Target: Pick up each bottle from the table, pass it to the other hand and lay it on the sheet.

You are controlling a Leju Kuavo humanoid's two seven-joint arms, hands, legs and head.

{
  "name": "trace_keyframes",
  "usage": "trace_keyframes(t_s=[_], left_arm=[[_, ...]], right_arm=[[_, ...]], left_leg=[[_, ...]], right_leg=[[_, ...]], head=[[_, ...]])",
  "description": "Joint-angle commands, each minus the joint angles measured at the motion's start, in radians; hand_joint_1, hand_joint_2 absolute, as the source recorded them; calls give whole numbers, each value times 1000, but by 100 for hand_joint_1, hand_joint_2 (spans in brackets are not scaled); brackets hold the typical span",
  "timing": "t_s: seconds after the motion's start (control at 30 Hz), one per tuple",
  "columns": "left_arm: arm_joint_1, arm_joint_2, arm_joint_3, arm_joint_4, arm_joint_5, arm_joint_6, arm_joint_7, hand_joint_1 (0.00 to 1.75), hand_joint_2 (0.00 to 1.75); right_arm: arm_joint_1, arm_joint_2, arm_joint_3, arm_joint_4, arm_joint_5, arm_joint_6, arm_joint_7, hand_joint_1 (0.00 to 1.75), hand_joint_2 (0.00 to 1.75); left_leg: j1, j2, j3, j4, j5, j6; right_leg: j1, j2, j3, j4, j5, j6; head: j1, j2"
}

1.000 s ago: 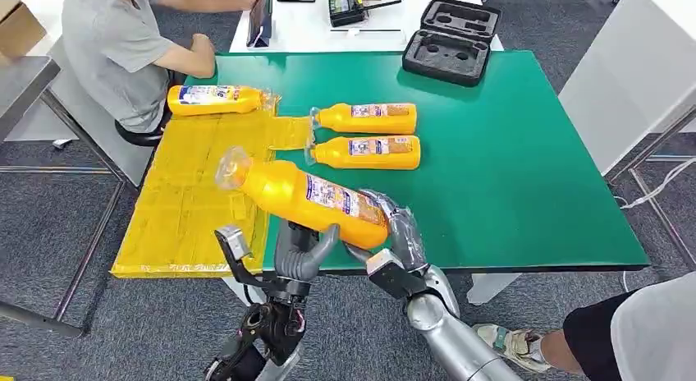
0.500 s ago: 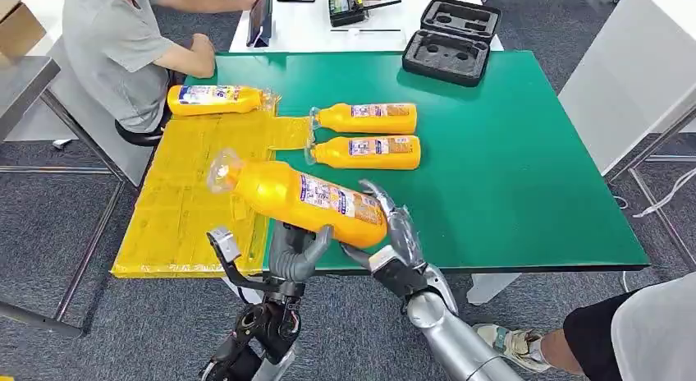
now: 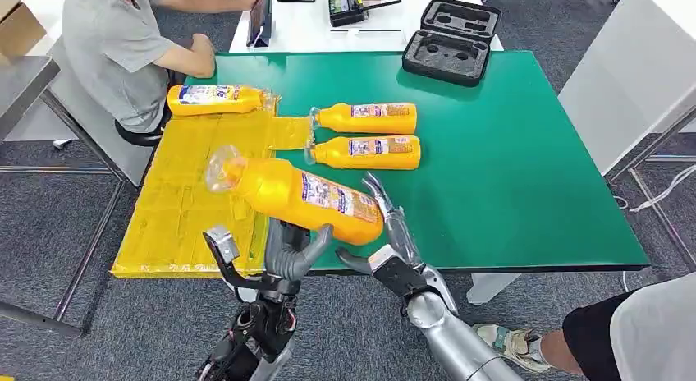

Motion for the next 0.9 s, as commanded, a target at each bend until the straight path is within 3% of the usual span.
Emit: trace_keyframes(t_s=[0.03,0.13,0.5,0.6,0.7,0.73,0.9], left_arm=[[9,-8,34,-104,-266,318,2,175,175],[6,31,10,-147,-322,466,2,175,175],[0,115,-68,-239,-381,676,2,175,175],[-42,166,-153,-214,-521,914,2,175,175],[-46,165,-146,-205,-555,926,2,175,175],[-48,131,-49,-148,-738,926,2,171,175],[-109,75,121,26,-1087,926,2,169,175]], right_arm=[[-6,-4,-7,18,13,-18,3,0,175],[18,-5,-31,-3,28,-17,3,0,175],[66,-15,-57,-50,32,-21,3,0,175],[67,-11,-65,-47,34,-17,3,0,175],[67,-10,-66,-47,35,-17,3,0,175],[69,-7,-77,-51,31,-15,3,0,175],[94,-10,-109,-86,29,-13,3,0,175]], left_leg=[[1,1,1,1,-1,-1],[2,0,1,0,-1,-2],[1,0,1,0,0,-1],[1,0,0,0,0,-1],[0,0,0,-1,0,-1],[1,0,1,0,0,-2],[0,0,1,-1,0,-1]], right_leg=[[2,1,1,0,0,-1],[2,0,2,-1,0,-2],[1,0,1,-1,0,-1],[1,0,0,0,0,-1],[1,0,0,0,0,-1],[2,-1,1,0,0,-2],[1,-1,1,-1,0,-1]], head=[[0,0],[0,0],[0,0],[0,0],[0,0],[0,0],[0,0]])
